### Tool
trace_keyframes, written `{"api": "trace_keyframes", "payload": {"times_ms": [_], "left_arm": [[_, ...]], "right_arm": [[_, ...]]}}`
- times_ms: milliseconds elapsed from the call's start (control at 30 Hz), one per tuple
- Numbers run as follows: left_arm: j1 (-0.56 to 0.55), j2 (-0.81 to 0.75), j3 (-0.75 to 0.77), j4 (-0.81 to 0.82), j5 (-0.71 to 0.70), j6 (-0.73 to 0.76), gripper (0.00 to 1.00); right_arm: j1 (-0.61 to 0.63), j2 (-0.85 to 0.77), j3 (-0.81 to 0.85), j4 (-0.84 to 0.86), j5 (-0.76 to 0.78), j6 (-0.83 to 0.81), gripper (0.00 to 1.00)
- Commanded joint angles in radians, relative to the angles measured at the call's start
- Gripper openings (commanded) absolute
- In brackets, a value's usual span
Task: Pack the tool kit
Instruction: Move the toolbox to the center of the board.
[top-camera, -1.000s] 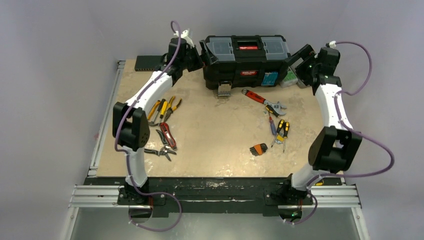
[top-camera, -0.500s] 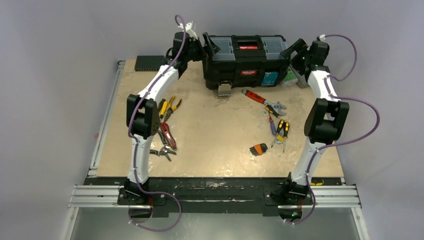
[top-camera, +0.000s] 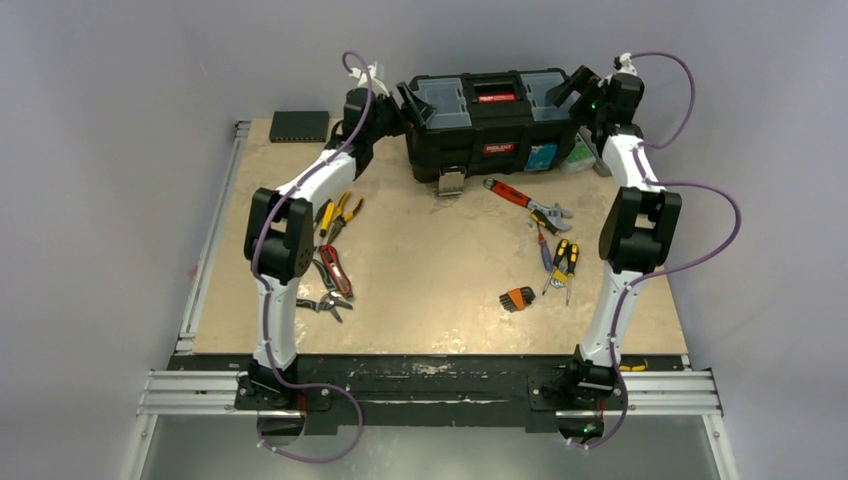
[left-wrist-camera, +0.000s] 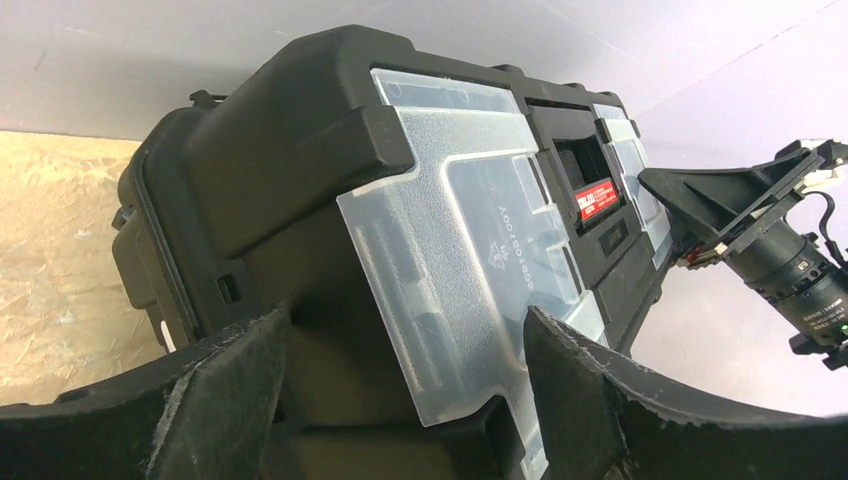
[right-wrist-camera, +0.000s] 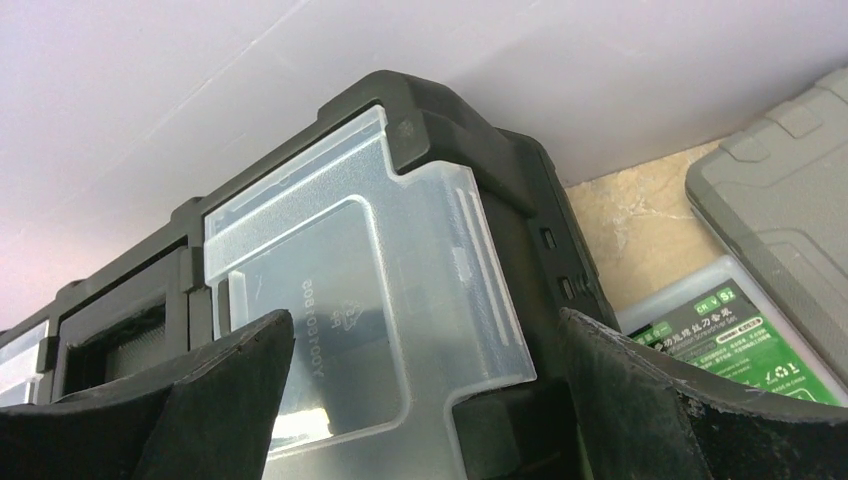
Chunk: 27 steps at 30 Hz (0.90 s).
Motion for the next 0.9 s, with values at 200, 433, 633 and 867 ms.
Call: {"api": "trace_keyframes", "payload": {"times_ms": [200, 433, 633, 867], "left_arm": [[-0.152, -0.176, -0.212, 0.13, 0.124, 0.006, 0.8], [-0.189, -0.38, -0.387, 0.133, 0.073, 0.059, 0.8], [-0.192, -0.478, -0.466, 0.105, 0.08, 0.097, 0.8], [-0.212, -0.562, -0.572, 0.093, 0.086, 0.1, 0.8]], "right_arm": [[0.13, -0.027, -0.023, -0.033, -0.3, -0.081, 0.99], [0.183, -0.036, -0.027, -0.037, -0.379, -0.076, 0.99], [0.222, -0.041, 0.024, -0.113, -0.438, -0.111, 0.99], [0.273, -0.027, 0.071, -0.193, -0.5, -0.157, 0.99]]}}
